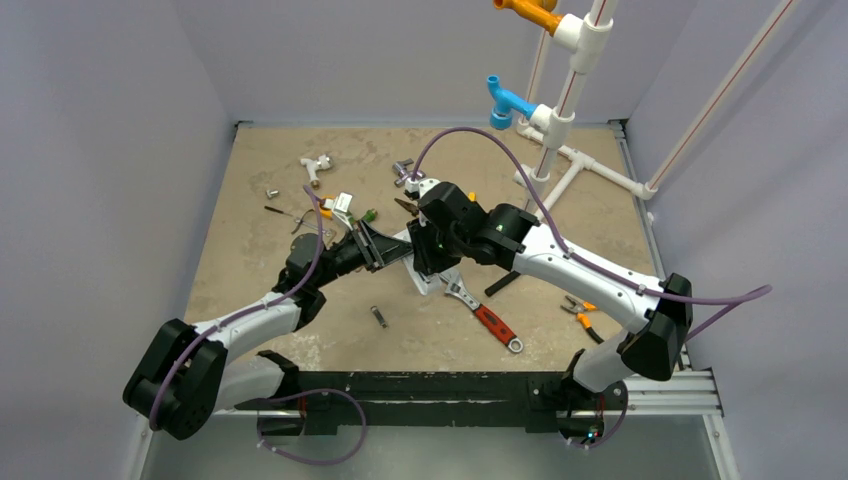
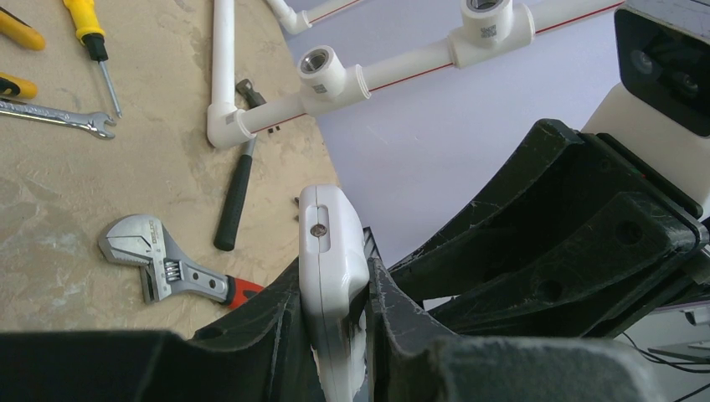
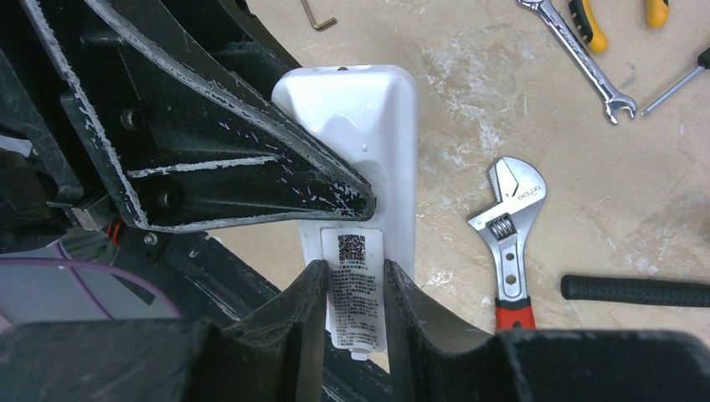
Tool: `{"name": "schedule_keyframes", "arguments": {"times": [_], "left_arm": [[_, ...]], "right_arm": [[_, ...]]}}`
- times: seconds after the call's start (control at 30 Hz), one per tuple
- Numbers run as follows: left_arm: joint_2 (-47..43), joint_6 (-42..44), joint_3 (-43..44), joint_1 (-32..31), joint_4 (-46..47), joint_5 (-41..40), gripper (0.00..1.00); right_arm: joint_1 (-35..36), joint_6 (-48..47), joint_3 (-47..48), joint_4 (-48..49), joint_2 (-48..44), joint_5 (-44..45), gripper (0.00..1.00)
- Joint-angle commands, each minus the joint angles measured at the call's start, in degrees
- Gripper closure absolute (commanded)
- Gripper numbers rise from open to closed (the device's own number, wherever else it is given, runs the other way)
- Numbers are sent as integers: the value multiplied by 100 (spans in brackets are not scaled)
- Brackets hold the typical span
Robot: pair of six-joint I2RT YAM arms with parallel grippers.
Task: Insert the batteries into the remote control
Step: Load the battery cover into the remote control.
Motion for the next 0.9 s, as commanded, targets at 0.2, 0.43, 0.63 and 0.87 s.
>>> {"name": "schedule_keyframes", "arguments": {"times": [0.2, 0.43, 0.63, 0.87], "left_arm": [[87, -410, 4, -51, 894, 155, 100], [417, -668, -45, -47, 1406, 191, 100], [601, -788, -65, -50, 1643, 201, 100], [565, -732, -47, -51, 1520, 192, 100]], "right_arm": [[-18, 176, 217, 251, 92, 122, 69], [-18, 171, 211, 247, 65, 121, 66], [-18, 140, 212, 234, 27, 180, 64], [-18, 114, 205, 320, -79, 163, 58]]}}
